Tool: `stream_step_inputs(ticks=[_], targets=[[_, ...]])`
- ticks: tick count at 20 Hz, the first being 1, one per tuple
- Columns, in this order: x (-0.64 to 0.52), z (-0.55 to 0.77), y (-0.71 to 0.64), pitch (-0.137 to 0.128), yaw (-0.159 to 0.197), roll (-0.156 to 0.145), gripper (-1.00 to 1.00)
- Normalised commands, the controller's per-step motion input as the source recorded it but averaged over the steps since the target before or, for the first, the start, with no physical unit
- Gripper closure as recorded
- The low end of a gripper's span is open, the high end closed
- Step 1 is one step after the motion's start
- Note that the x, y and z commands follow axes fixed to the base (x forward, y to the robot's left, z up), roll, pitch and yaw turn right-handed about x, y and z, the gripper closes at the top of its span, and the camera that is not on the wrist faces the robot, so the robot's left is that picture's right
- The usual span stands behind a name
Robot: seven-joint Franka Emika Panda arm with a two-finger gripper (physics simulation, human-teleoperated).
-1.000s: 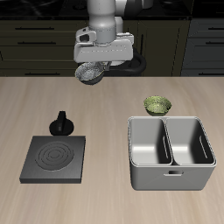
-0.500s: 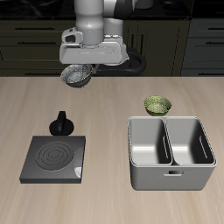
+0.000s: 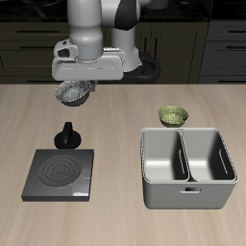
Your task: Place the black bowl on the flat stove and turn on the flat stove
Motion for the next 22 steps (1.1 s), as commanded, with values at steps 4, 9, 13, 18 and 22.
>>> stream_step_inputs(ticks=[4, 9, 13, 18, 22], targets=[[0.23, 0.01, -0.11, 0.006, 0.000, 0.014, 1.00], [0.25, 0.03, -0.18, 0.011, 0.015, -0.016, 1.00], [0.22, 0.00, -0.19, 0.029, -0.002, -0.012, 1.00], [0.35, -0.05, -0.40, 0.036, 0.017, -0.029, 1.00], [0.24, -0.07, -0.19, 0.037, -0.005, 0.020, 1.00]])
